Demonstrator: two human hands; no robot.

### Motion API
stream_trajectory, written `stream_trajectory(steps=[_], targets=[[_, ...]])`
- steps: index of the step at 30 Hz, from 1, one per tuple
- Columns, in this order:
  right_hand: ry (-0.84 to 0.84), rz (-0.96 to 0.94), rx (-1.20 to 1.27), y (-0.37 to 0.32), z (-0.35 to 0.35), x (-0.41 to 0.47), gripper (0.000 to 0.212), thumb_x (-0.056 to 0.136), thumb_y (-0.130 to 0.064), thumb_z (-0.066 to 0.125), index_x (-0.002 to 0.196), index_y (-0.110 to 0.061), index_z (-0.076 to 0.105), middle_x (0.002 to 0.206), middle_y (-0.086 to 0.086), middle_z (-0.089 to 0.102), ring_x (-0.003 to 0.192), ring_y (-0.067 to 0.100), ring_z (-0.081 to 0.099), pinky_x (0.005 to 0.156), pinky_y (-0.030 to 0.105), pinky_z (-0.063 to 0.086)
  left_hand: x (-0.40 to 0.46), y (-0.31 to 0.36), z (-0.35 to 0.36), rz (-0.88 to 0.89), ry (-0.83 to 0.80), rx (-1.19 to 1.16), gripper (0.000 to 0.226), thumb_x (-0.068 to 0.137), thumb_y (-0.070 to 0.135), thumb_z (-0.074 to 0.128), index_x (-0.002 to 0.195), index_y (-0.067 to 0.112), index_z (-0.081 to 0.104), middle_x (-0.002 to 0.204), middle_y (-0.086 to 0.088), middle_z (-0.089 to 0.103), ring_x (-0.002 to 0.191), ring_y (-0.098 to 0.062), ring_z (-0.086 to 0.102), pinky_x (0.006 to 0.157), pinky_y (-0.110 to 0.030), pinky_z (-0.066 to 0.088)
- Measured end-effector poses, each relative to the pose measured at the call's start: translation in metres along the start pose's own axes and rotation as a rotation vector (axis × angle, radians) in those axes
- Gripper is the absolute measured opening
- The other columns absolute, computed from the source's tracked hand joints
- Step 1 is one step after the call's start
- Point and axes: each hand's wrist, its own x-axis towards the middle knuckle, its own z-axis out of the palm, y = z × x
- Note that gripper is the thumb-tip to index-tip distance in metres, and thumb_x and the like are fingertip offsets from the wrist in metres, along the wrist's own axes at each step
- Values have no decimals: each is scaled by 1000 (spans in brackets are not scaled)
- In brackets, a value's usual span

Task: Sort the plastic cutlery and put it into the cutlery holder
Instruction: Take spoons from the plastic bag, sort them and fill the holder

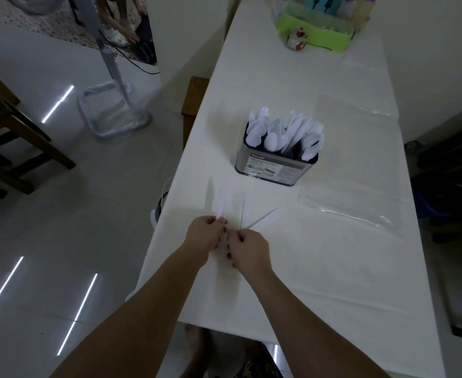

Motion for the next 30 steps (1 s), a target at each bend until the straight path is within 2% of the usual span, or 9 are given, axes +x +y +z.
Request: stream_trajectory(steps=[3,6,10,13,16,19,22,25,30], targets=[[187,134,-223,0,-9,13,40,95,-46,46,88,-12,66,89,7,72,84,27,67,69,30,52,6,1,-7,-13,23,-13,18,96,23,54,92,14,69,82,-5,72,74,-22,62,68,-33,46],[112,231,-294,-4,-15,23,41,92,-50,54,98,-11,65,97,7,70,93,29,67,73,31,50,6,2,-10,-45,11,-80,18,97,20,52,95,11,67,77,-8,68,71,-23,65,64,-35,47],[49,195,-371,-13,-8,29,16,88,-26,57,93,-13,65,93,6,70,86,27,67,76,36,58,5,1,-12,-68,2,-145,16,98,17,53,97,7,65,82,-12,70,69,-25,69,66,-37,52],[11,168,-437,-15,-5,28,17,89,-9,51,95,-10,66,94,7,69,88,27,68,74,32,57,6,0,-11,-96,18,-174,18,100,18,50,101,5,62,89,-16,72,71,-26,70,63,-35,55],[-25,98,-419,-17,-4,20,13,86,-13,53,79,-15,64,79,4,67,78,27,66,66,30,54,5,-2,-8,-127,21,-159,18,102,18,46,103,6,59,89,-15,73,78,-30,72,67,-40,58],[-110,-10,-341,-21,-1,6,26,84,-24,54,59,-21,52,61,-1,58,69,27,65,63,34,54,3,-2,-2,-76,19,1,22,100,19,47,95,4,63,85,-14,72,72,-29,67,65,-40,57],[-168,-28,-256,-24,-1,-6,19,79,-25,52,74,-18,68,74,2,72,74,23,70,71,38,60,-1,-2,5,-19,-19,78,30,98,22,46,90,1,66,86,-23,68,69,-26,60,61,-34,48],[-169,-17,-238,-25,-11,-7,26,77,-24,52,88,-13,73,82,6,75,79,25,71,74,39,60,-3,-5,13,11,-82,-21,35,97,23,45,93,-5,66,92,-32,65,72,-29,60,68,-41,50],[-132,-68,-397,-22,-33,-6,25,92,-18,52,105,-4,69,101,14,72,96,30,69,83,33,56,-8,-3,29,88,-201,19,33,98,21,52,88,-8,64,69,-18,60,63,-24,54,61,-36,43]])
